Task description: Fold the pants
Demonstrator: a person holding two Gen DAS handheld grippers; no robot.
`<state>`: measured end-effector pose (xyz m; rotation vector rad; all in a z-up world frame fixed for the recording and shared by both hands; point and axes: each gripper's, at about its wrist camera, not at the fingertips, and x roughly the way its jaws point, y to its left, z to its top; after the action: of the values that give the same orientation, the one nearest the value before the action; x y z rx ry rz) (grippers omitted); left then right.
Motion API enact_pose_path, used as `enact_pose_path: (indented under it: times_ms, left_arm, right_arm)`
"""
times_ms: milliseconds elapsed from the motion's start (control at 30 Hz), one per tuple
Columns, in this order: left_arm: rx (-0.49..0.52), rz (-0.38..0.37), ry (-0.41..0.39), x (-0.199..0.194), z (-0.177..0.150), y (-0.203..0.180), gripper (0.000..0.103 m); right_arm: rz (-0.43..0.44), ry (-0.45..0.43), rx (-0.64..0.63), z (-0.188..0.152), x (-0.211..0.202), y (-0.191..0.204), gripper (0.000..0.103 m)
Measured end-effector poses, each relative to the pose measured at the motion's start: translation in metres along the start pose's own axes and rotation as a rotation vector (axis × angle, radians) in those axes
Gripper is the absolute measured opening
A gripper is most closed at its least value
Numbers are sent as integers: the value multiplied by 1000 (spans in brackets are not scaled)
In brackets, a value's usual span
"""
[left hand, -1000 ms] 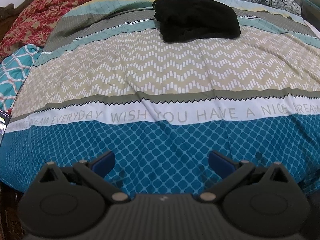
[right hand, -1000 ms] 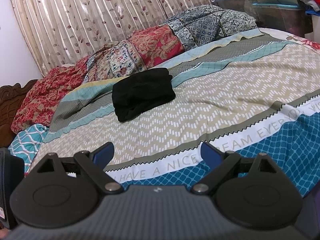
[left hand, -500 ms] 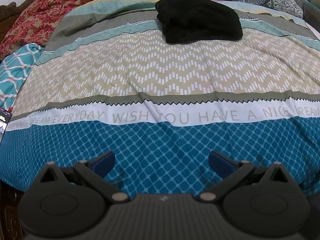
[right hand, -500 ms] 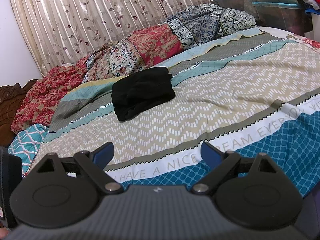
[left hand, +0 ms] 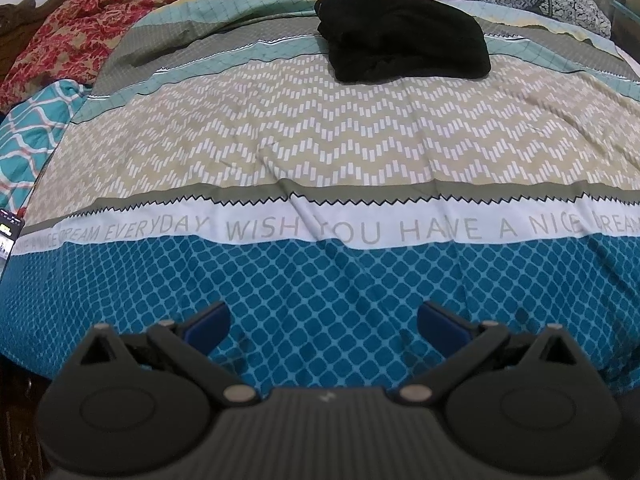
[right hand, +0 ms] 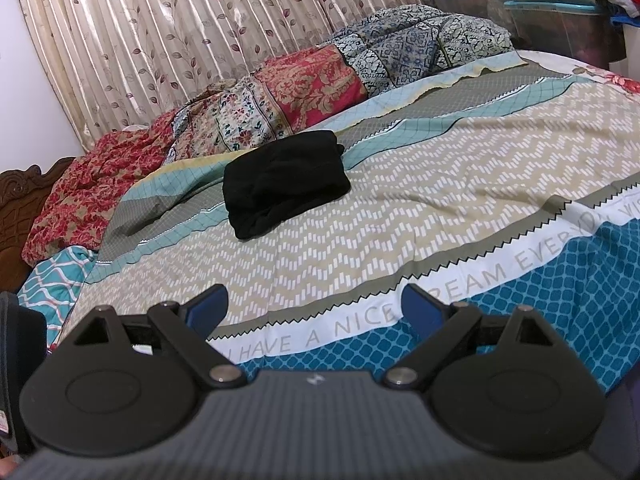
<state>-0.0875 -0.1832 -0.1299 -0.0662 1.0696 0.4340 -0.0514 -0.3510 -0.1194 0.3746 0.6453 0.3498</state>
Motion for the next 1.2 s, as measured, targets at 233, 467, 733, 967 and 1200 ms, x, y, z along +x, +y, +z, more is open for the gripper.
enact_pose_path:
  times_ms: [233, 467, 733, 967, 1200]
  left_arm:
    - [18, 22, -7, 0, 0, -2, 103]
    - [20, 30, -14, 0, 0, 0, 103]
    - [9, 13, -39, -6, 1, 4, 103]
    - [28, 4, -10, -7, 1, 2, 103]
    - [34, -5, -9, -8, 0, 2, 103]
  right_arm:
    - [0, 2, 1, -1, 0, 0, 95]
    - [0, 2, 1, -1, 1, 0, 95]
    - [0, 2, 3, -2, 0, -1, 95]
    - [3, -1, -2, -1, 0, -1, 95]
    - [4, -3, -4, -1, -1, -1, 95]
